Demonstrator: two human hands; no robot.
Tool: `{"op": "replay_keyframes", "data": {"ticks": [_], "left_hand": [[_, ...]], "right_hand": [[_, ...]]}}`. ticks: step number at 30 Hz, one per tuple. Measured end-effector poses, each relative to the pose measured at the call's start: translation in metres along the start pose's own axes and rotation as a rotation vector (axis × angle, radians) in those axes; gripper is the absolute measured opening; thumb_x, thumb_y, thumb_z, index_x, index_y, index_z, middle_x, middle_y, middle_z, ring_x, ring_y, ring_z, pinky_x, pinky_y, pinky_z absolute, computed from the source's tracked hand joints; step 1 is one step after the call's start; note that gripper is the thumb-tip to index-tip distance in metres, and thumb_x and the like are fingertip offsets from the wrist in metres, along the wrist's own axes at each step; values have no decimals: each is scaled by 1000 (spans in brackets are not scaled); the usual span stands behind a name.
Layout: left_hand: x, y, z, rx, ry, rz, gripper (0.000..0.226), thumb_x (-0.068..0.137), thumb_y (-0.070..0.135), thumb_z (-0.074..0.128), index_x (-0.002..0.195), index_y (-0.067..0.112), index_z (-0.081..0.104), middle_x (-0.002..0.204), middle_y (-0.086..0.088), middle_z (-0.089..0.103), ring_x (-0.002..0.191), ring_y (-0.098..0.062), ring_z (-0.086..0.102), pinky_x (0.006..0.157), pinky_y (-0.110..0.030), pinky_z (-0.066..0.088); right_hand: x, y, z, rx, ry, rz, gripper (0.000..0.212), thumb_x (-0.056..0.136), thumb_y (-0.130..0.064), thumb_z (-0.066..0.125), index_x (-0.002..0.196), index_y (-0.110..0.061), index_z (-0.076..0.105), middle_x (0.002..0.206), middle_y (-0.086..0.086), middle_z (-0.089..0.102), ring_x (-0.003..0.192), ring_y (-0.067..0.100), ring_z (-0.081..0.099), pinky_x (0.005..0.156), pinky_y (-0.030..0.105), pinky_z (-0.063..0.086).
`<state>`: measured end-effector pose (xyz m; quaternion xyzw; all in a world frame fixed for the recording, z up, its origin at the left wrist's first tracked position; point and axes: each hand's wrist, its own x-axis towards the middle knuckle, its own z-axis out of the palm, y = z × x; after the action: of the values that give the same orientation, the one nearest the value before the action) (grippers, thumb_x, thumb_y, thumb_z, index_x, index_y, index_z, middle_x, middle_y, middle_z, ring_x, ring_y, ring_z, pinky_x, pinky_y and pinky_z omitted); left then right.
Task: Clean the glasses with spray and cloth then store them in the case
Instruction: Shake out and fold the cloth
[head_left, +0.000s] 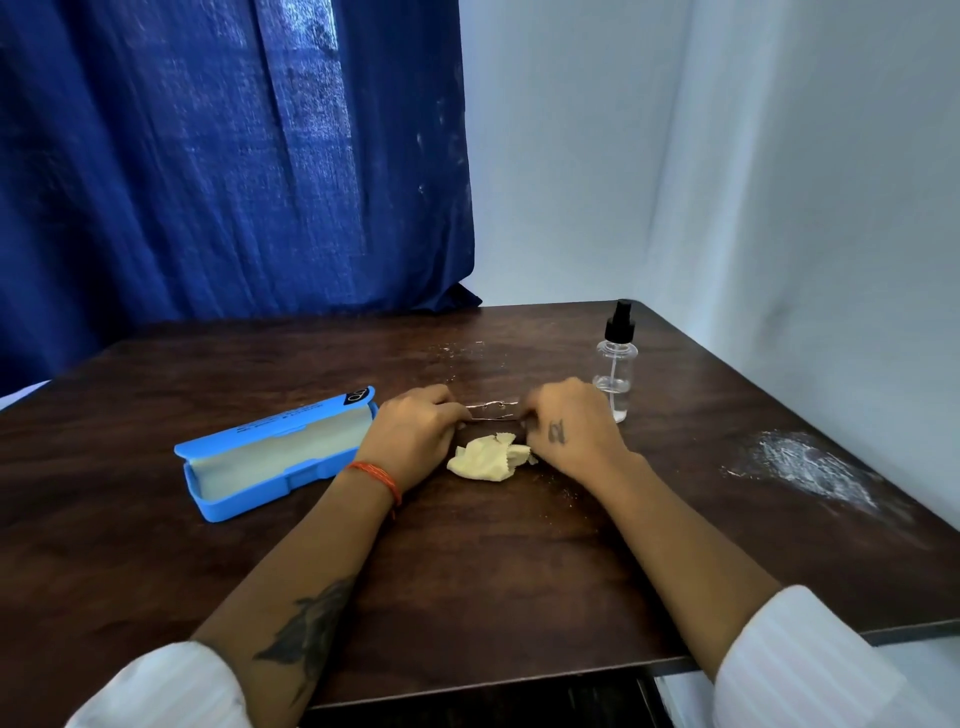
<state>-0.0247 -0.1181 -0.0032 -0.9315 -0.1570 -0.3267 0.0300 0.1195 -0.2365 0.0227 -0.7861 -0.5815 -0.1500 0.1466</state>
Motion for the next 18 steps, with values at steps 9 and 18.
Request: {"op": "replay_keyframes", "data": {"ticks": [9,18], "left_hand": [[-11,23,-1,-280,-20,-247,15,82,21,65,93,14,72,89,-7,68,84,-19,61,77,-29,48],[-18,48,-32,-865,6,-456,7,80,27,67,84,23,71,86,8,70,84,-5,63,78,-24,49]], "right_hand": [[4,0,10,472,-197,257,32,72,-51,69,59,-22,67,59,-5,63,63,13,59,58,26,44],[-16,-4,-28,1128,-104,160,9,85,-15,66,77,-19,66,72,5,58,69,13,51,62,28,44]]}}
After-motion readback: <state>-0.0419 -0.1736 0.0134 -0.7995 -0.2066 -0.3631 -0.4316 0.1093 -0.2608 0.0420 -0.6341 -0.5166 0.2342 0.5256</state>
